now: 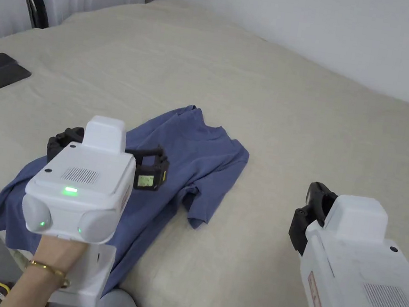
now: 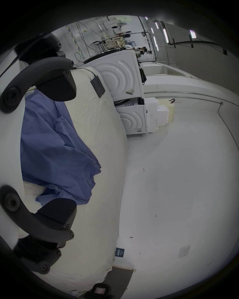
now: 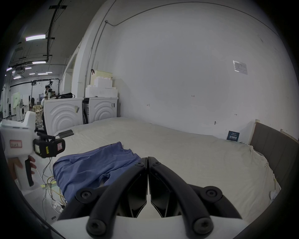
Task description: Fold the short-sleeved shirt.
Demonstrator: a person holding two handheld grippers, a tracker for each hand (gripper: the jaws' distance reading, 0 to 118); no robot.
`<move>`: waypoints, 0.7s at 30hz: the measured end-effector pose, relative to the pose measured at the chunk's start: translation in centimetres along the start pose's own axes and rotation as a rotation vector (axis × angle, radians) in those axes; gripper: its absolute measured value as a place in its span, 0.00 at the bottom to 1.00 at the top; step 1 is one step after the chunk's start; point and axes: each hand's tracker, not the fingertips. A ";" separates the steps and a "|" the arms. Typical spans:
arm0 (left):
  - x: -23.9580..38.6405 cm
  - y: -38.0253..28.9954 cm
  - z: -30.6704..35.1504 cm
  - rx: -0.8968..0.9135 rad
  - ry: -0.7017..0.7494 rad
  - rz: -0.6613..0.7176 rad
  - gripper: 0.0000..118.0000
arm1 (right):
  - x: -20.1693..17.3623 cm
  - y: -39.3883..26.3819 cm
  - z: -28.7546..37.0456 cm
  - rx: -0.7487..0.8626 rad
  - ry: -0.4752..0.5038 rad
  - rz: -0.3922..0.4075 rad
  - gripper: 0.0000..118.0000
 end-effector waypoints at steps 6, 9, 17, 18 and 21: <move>1.2 2.7 -7.2 -0.098 -0.054 -0.032 1.00 | 0.4 0.4 -1.8 -0.023 -0.002 -0.001 0.00; 2.2 4.4 -11.6 -0.213 -0.071 -0.022 1.00 | 0.7 0.4 -2.8 -0.036 -0.001 0.005 0.00; 5.5 4.9 -24.5 -0.495 -0.089 -0.122 1.00 | 2.0 -0.6 -5.4 -0.098 -0.004 -0.007 0.00; 5.8 4.3 -26.1 -0.551 -0.079 -0.131 1.00 | 2.3 -0.8 -5.7 -0.111 -0.006 -0.015 0.00; 6.4 2.7 -29.2 -0.684 -0.041 -0.110 1.00 | 2.7 -1.3 -6.4 -0.130 -0.014 -0.023 0.00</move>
